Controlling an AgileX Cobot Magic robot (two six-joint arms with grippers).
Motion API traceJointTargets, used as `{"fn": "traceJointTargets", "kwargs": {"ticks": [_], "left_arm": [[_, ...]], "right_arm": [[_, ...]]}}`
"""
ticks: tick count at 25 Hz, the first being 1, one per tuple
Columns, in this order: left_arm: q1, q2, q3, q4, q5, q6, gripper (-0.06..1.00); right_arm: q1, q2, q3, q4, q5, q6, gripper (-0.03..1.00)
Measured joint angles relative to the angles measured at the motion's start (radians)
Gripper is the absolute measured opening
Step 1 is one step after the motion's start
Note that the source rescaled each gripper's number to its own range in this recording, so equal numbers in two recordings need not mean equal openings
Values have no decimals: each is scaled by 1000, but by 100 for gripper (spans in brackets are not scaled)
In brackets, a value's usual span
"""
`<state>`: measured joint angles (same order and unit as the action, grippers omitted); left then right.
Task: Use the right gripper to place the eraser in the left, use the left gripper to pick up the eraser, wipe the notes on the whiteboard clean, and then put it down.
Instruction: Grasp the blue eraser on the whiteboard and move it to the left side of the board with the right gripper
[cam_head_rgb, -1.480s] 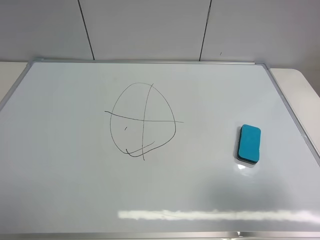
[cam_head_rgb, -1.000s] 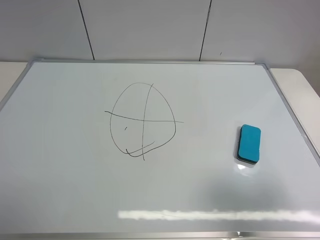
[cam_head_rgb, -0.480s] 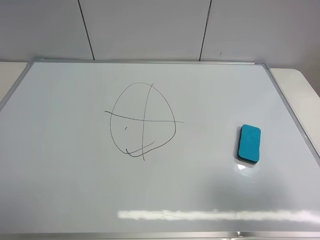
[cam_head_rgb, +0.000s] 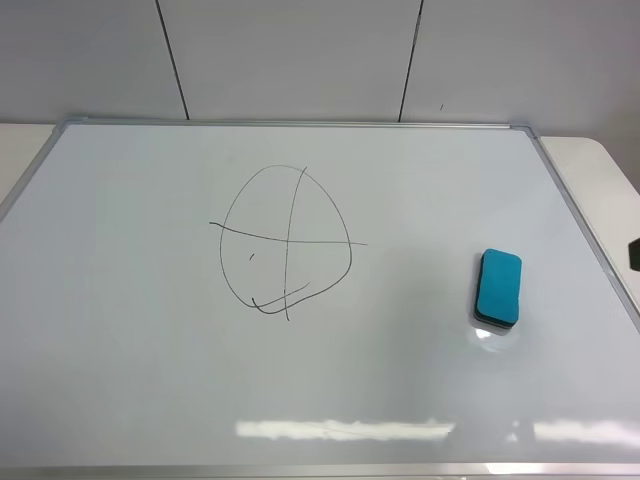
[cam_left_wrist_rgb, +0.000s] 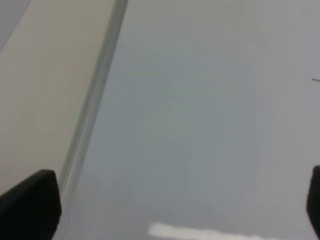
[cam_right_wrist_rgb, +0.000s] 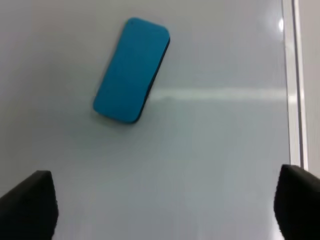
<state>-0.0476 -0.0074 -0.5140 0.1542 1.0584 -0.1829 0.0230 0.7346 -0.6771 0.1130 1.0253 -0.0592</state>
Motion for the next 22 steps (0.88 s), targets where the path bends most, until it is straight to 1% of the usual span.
{"fn": "traceJointTargets", "kwargs": {"ticks": [1,3,4,5,6,7,8,10,15,18,22], "left_arm": [[0,0,0,0,0,0,100],[0,0,0,0,0,0,100],[0,0,0,0,0,0,100],[0,0,0,0,0,0,100],[0,0,0,0,0,0,100],[0,0,0,0,0,0,100],[0,0,0,0,0,0,100],[0,0,0,0,0,0,100],[0,0,0,0,0,0,100],[0,0,0,0,0,0,100],[0,0,0,0,0,0,100]], "right_arm": [[0,66,-6,7,-24,0,77],[0,186,-11,23,-85,-1,54],[0,230,-11,39,-123,-3,36],[0,277,-11,58,-161,-12,22],[2,319,-13,76,-199,-26,13],[8,352,-12,93,-232,-41,8],[20,389,-12,110,-263,-54,5],[49,457,-13,134,-298,-73,2],[170,594,-13,141,-325,-78,0],[233,651,-13,101,-353,-40,0],[249,692,-13,-6,-371,29,0]]}}
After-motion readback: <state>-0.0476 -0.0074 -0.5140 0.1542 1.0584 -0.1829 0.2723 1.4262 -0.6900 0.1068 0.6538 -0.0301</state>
